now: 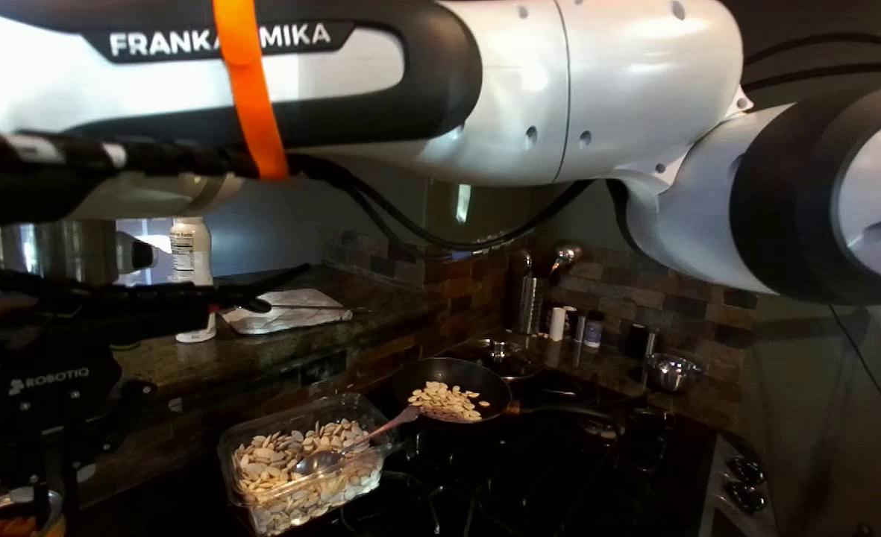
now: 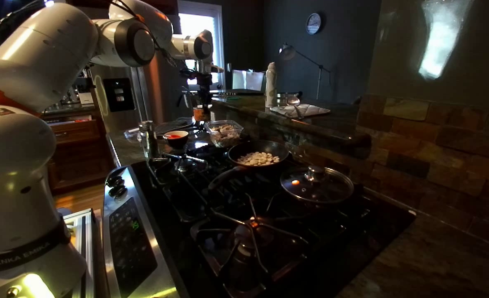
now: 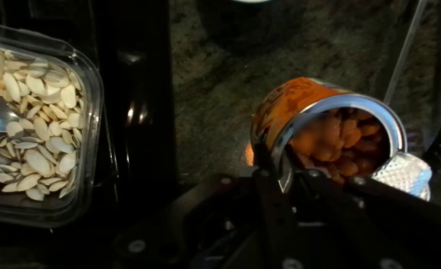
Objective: Remove the orange can from the top counter and put it on the bottom counter on the left
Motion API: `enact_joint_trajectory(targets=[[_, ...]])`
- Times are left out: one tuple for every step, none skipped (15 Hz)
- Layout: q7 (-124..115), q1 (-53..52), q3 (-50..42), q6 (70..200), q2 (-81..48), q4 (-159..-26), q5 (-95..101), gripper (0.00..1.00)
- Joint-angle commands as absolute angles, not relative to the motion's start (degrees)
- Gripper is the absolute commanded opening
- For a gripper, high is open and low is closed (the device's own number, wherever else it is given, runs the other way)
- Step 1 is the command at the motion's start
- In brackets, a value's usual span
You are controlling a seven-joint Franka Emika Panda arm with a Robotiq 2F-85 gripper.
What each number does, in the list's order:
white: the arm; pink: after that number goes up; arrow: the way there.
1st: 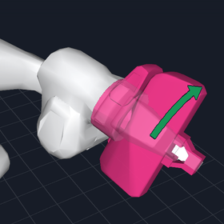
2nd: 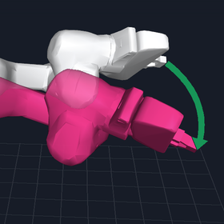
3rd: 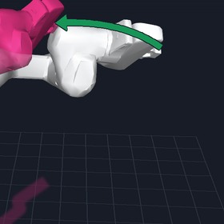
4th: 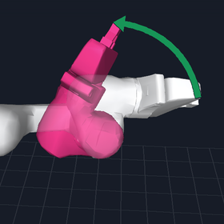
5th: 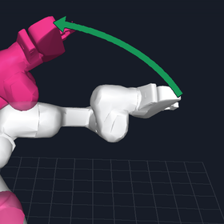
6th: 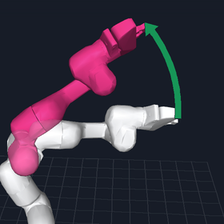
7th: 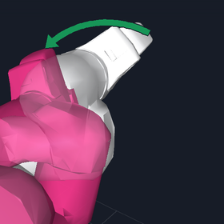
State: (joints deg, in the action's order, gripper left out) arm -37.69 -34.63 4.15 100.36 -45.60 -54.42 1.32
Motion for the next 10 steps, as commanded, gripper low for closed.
enact_joint_trajectory(targets=[[-38.8,-35.1,2.9,104.3,-49.4,-52.7,2.6,0.03],[-38.5,-35.0,2.7,105.5,-50.3,-52.5,2.6,0.03],[-38.5,-35.0,2.4,106.8,-51.0,-52.4,2.6,0.03],[-38.4,-35.0,2.2,108.0,-51.6,-52.6,2.6,0.03],[-38.2,-35.2,2.0,109.0,-51.9,-52.7,2.7,0.03],[-38.1,-35.3,1.9,110.1,-52.0,-53.1,2.8,0.03],[-37.8,-35.5,1.9,111.1,-51.9,-53.7,3.0,0.03],[-37.4,-35.6,2.1,111.6,-51.8,-54.0,3.0,0.03],[-36.9,-35.7,2.2,112.1,-51.6,-54.4,3.1,0.03],[-36.1,-35.8,2.5,112.9,-51.1,-55.3,3.0,0.03]])
